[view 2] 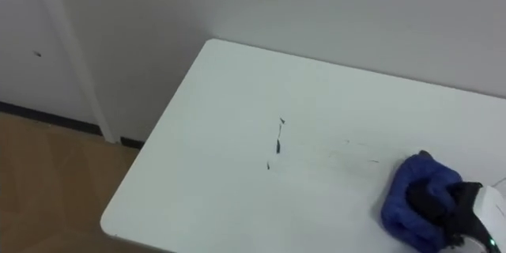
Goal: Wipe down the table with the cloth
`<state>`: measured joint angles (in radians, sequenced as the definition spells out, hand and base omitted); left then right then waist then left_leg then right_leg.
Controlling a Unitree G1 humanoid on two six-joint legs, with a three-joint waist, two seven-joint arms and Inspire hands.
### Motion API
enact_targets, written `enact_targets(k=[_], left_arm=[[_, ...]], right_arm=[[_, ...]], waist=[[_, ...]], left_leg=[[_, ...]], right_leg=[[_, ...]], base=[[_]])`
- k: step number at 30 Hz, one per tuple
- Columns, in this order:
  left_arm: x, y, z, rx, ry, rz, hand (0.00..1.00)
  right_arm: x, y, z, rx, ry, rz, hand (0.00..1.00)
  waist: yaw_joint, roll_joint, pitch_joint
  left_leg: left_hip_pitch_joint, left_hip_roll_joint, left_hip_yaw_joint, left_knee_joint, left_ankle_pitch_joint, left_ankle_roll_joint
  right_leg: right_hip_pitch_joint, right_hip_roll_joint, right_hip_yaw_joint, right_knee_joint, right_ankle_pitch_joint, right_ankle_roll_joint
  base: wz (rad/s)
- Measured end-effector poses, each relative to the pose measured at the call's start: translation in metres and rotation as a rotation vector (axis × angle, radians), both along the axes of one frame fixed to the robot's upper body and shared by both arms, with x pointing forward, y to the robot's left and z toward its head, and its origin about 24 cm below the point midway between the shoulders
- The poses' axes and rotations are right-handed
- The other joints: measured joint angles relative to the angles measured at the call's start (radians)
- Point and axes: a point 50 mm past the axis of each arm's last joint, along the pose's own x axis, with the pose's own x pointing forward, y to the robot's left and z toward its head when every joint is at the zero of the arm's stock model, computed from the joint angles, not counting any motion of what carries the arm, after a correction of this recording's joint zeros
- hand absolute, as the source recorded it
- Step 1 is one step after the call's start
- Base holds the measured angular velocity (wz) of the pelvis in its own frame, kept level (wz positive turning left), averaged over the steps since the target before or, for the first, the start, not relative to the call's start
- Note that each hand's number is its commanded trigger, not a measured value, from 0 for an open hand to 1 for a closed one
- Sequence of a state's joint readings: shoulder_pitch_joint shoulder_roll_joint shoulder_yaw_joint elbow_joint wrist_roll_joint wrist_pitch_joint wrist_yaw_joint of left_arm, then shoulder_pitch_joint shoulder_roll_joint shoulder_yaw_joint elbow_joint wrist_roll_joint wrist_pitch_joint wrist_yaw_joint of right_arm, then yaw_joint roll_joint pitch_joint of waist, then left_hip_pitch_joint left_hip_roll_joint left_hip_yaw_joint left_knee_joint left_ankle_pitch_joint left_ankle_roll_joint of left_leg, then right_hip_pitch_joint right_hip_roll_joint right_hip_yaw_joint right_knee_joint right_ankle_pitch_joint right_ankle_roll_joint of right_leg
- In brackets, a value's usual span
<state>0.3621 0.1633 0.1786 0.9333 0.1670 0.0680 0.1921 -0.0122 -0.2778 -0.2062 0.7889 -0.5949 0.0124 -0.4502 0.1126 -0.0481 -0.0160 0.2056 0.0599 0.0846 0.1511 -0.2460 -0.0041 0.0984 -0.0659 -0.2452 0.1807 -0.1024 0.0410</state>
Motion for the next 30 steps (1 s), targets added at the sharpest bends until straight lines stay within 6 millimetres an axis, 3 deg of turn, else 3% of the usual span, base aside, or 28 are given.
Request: enact_targets(k=[2,4,5,7,9,12,14,16,18,19,21,22,24,26,27,28,29,30], left_arm=[[0.003,-0.005,-0.002,-0.020,0.010,-0.024,0.00],[0.013,-0.007,-0.004,-0.030,0.004,-0.042,0.00],[0.015,-0.007,-0.004,-0.032,0.001,-0.048,0.00],[0.019,-0.008,-0.004,-0.033,0.003,-0.066,0.00],[0.014,-0.008,-0.005,-0.034,0.026,-0.064,0.00],[-0.010,-0.007,-0.003,-0.045,0.083,-0.034,0.00],[-0.019,-0.005,-0.003,-0.055,0.105,-0.012,0.00],[-0.025,0.000,0.000,-0.046,0.107,0.020,0.00],[-0.031,0.005,0.002,-0.033,0.105,0.058,0.00],[-0.036,0.009,0.004,-0.020,0.107,0.082,0.00],[-0.033,0.015,0.006,0.002,0.083,0.093,0.00],[-0.026,0.018,0.007,0.018,0.067,0.070,0.00],[-0.018,0.019,0.008,0.024,0.035,0.051,0.00],[-0.003,0.017,0.006,0.027,0.000,0.020,0.00],[0.009,0.014,0.005,0.027,-0.028,-0.014,0.00],[0.015,0.013,0.005,0.025,-0.042,-0.031,0.00],[0.024,0.011,0.004,0.024,-0.064,-0.048,0.00],[0.030,0.011,0.003,0.027,-0.069,-0.055,0.00]], right_arm=[[0.033,0.025,0.013,-0.058,0.015,0.179,1.00],[0.078,0.073,0.038,-0.110,-0.029,0.458,1.00],[0.087,0.086,0.043,-0.114,-0.043,0.518,1.00],[0.115,0.122,0.062,-0.110,-0.089,0.669,1.00],[0.126,0.131,0.072,-0.111,-0.113,0.712,1.00],[0.125,0.119,0.073,-0.124,-0.123,0.679,1.00],[0.107,0.096,0.052,-0.102,-0.051,0.605,1.00],[0.067,0.061,0.022,-0.003,-0.012,0.436,1.00],[0.044,0.045,0.012,0.031,-0.041,0.341,1.00],[0.029,0.034,0.007,0.048,-0.047,0.275,1.00],[0.008,0.019,-0.001,0.070,-0.044,0.166,1.00],[-0.002,0.014,-0.004,0.071,-0.030,0.129,1.00],[-0.008,0.013,-0.009,0.079,-0.018,0.104,1.00],[0.002,0.020,-0.008,0.076,-0.030,0.105,1.00],[0.011,0.026,-0.005,0.068,-0.041,0.102,1.00],[0.015,0.028,-0.004,0.061,-0.038,0.099,1.00],[0.025,0.038,-0.003,0.049,-0.028,0.117,1.00],[0.043,0.050,0.002,0.033,-0.033,0.164,1.00]], waist=[[0.042,0.003,0.0082],[0.080,-0.001,0.0286],[0.089,-0.002,0.0318],[0.129,-0.011,0.0312],[0.151,-0.021,0.0277],[0.144,-0.026,0.0258],[0.132,-0.021,0.0281],[0.091,-0.025,0.0254],[0.058,-0.019,0.0220],[0.033,-0.016,0.0132],[0.000,-0.012,0.0079],[-0.002,-0.007,0.0070],[0.006,-0.001,0.0041],[0.024,0.013,0.0040],[0.040,0.019,0.0052],[0.052,0.019,0.0052],[0.101,0.019,0.0054],[0.149,0.022,0.0075]], left_leg=[[-0.005,0.001,-0.005,-0.002,0.000,0.000],[-0.018,0.007,-0.005,-0.002,0.004,-0.007],[-0.021,0.009,-0.007,-0.001,0.005,-0.009],[-0.039,0.011,-0.033,-0.001,0.010,-0.016],[-0.049,0.012,-0.062,-0.001,0.017,-0.018],[-0.057,0.013,-0.071,0.006,0.019,-0.017],[-0.052,0.010,-0.072,0.013,0.019,-0.017],[-0.051,-0.001,-0.057,0.015,0.019,-0.017],[-0.037,-0.005,-0.030,0.015,0.019,-0.017],[-0.032,-0.003,-0.029,0.015,0.019,-0.017],[-0.014,-0.004,-0.014,0.016,0.019,-0.017],[0.002,-0.004,0.014,0.022,0.019,-0.017],[0.024,-0.002,0.056,0.037,0.017,-0.013],[0.025,0.014,0.107,0.053,0.006,0.002],[0.007,0.024,0.128,0.088,-0.015,0.011],[-0.002,0.026,0.137,0.110,-0.021,0.009],[-0.016,0.035,0.166,0.145,-0.026,0.005],[-0.044,0.055,0.155,0.189,-0.031,-0.002]], right_leg=[[-0.034,0.009,0.003,0.020,0.008,-0.012],[-0.051,0.018,0.008,0.021,0.013,-0.022],[-0.052,0.020,0.008,0.021,0.012,-0.024],[-0.060,0.022,-0.009,0.019,0.004,-0.030],[-0.051,0.020,-0.037,0.001,0.003,-0.029],[-0.044,0.012,-0.064,0.002,-0.002,-0.022],[-0.035,0.006,-0.071,0.002,-0.003,-0.020],[-0.017,-0.012,-0.081,0.005,-0.016,0.000],[-0.008,-0.021,-0.082,0.005,-0.021,0.008],[-0.005,-0.025,-0.086,0.009,-0.021,0.008],[0.010,-0.030,-0.086,0.016,-0.021,0.009],[0.011,-0.037,-0.087,0.036,-0.023,0.010],[0.020,-0.047,-0.096,0.056,-0.023,0.011],[0.004,-0.056,-0.129,0.091,-0.031,0.013],[-0.031,-0.101,-0.160,0.219,-0.077,0.010],[-0.041,-0.136,-0.169,0.278,-0.096,0.015],[-0.060,-0.212,-0.164,0.366,-0.120,0.022],[-0.082,-0.260,-0.134,0.392,-0.124,0.028]], base=[[-0.70],[-0.17],[0.18],[0.30],[0.47],[0.43],[0.44],[0.40],[-0.11],[-0.25],[-0.18],[-0.33],[-0.65],[-0.67],[-0.40],[-0.60],[-0.95],[-1.12]])
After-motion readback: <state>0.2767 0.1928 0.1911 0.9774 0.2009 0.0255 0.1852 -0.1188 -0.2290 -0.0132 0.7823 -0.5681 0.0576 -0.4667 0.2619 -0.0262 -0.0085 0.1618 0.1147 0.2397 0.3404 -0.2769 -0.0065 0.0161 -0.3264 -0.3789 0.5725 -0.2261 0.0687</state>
